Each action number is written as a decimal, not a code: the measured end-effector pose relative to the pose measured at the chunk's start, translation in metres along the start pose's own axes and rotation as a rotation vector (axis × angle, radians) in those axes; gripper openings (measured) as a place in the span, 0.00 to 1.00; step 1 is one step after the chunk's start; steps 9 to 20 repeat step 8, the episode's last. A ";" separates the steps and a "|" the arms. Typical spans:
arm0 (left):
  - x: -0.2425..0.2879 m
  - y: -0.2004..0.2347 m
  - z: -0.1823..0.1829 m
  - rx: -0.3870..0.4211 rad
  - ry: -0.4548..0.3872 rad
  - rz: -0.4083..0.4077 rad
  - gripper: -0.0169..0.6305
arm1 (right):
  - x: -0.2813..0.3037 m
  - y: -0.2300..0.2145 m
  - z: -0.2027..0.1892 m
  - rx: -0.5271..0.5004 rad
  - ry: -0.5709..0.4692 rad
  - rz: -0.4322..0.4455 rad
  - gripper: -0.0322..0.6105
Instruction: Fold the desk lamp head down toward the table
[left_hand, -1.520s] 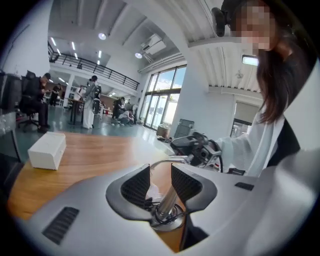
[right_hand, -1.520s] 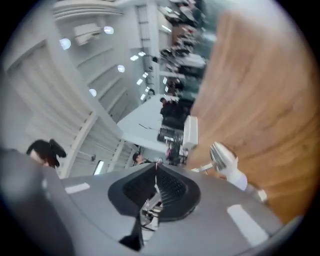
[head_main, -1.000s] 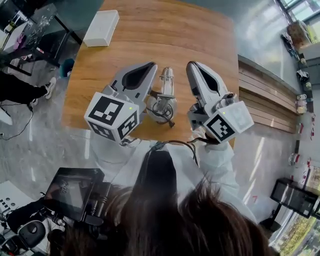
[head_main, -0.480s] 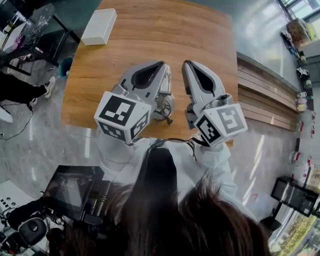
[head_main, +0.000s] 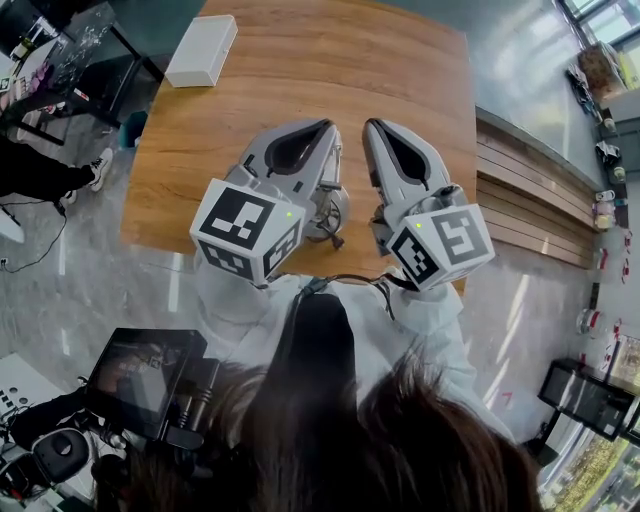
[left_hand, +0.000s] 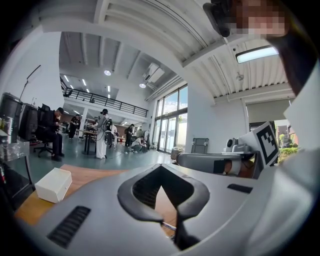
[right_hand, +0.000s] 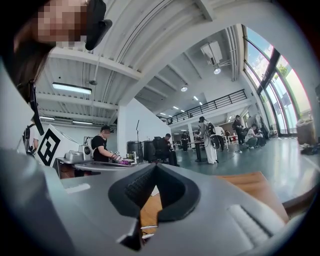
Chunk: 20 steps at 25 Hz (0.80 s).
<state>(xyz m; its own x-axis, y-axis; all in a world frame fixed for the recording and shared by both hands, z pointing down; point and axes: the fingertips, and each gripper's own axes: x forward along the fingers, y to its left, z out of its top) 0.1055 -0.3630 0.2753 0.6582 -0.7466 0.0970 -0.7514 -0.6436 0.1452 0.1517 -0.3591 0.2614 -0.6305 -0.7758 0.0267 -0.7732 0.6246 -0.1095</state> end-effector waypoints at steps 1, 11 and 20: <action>0.000 0.000 0.000 0.001 0.000 0.002 0.03 | 0.000 0.000 0.000 0.000 -0.001 0.001 0.05; 0.003 0.005 -0.001 0.005 0.003 0.008 0.03 | 0.006 0.001 -0.002 -0.023 0.007 0.013 0.05; 0.003 0.005 -0.001 0.005 0.003 0.008 0.03 | 0.006 0.001 -0.002 -0.023 0.007 0.013 0.05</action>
